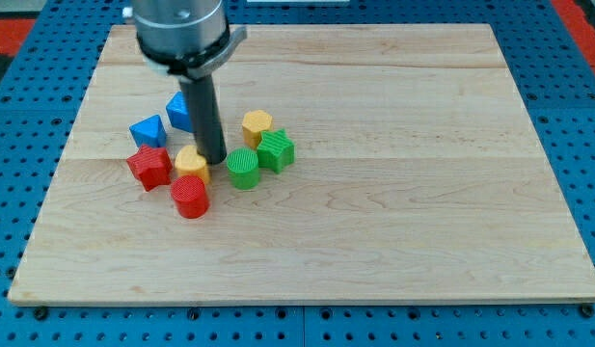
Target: Move the blue triangle towards the top left
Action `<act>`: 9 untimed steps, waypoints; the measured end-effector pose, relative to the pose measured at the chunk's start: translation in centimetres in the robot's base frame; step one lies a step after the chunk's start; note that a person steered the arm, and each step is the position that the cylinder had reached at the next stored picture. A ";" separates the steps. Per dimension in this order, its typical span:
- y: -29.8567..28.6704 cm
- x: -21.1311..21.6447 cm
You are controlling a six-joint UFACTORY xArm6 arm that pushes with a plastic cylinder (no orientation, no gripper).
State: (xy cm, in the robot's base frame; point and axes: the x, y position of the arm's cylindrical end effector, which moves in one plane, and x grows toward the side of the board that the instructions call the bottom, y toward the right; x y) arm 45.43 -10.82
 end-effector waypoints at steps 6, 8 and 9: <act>-4.2 -9.1; -8.9 -8.6; -13.2 -8.0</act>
State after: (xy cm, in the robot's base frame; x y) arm 37.46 -24.03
